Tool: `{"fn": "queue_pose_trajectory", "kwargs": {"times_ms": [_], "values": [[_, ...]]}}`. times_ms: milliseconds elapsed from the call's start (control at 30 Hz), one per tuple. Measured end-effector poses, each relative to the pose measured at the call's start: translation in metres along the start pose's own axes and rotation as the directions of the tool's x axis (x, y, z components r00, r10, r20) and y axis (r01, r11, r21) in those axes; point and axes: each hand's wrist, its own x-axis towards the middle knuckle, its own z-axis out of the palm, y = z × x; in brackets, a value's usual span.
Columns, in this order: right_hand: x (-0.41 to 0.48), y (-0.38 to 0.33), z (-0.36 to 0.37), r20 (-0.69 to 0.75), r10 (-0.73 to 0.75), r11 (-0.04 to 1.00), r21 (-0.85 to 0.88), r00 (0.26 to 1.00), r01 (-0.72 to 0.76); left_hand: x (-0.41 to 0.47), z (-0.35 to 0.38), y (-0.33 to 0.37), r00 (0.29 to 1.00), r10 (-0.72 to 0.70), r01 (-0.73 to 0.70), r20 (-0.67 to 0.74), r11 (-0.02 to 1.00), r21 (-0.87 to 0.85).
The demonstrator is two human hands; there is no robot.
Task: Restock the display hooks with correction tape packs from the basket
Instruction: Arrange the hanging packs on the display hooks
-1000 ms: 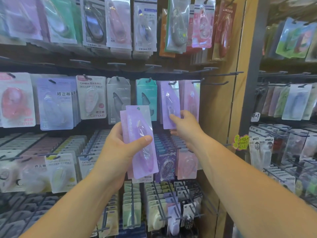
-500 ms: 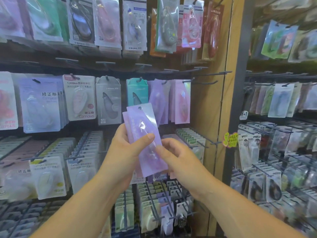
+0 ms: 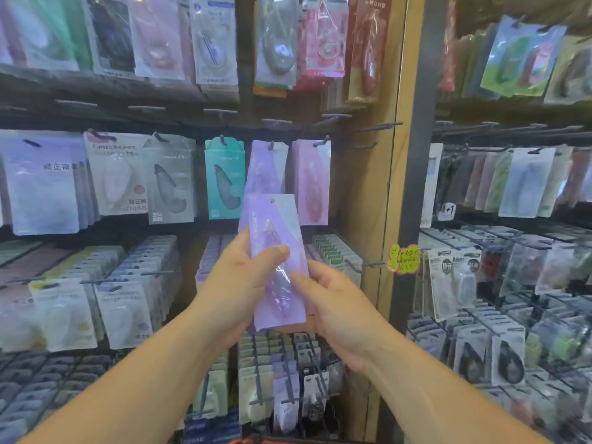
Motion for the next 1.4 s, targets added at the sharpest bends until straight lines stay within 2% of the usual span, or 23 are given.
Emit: {"fn": "queue_pose_trajectory", "kwargs": {"times_ms": [167,267,400,533,667,900,1133,1400], "values": [[-0.001,0.001,-0.025,-0.132,-0.059,0.998,0.002,0.989,0.06,-0.003,0.027,-0.005,0.998,0.005,0.003,-0.065,0.992,0.127],[0.001,-0.001,-0.037,-0.163,-0.072,0.996,0.038,0.984,0.08,-0.007,0.04,-0.008,0.996,0.003,0.013,-0.092,0.985,0.172],[0.001,-0.01,-0.05,-0.149,-0.073,0.99,0.111,0.986,0.09,-0.012,0.053,-0.007,0.992,0.001,0.013,-0.124,0.994,0.111],[0.007,-0.016,-0.062,-0.213,-0.103,0.994,0.023,0.972,0.11,-0.008,0.047,0.0,0.975,0.045,-0.018,-0.219,0.992,0.124],[0.019,-0.035,-0.074,-0.245,-0.111,0.994,-0.007,0.963,0.113,0.007,0.029,0.013,0.946,0.055,0.041,-0.319,0.957,0.287],[0.036,-0.061,-0.087,-0.193,-0.19,0.978,-0.127,0.963,0.168,0.042,0.02,0.042,0.967,0.084,0.033,-0.239,0.893,0.449],[0.046,-0.065,-0.087,-0.207,-0.183,0.98,-0.114,0.961,0.163,0.066,0.013,0.039,0.936,0.063,0.08,-0.347,0.92,0.383],[0.049,-0.062,-0.087,-0.2,-0.184,0.978,-0.138,0.962,0.158,0.07,0.009,0.03,0.939,0.05,0.094,-0.342,0.916,0.391]]}}
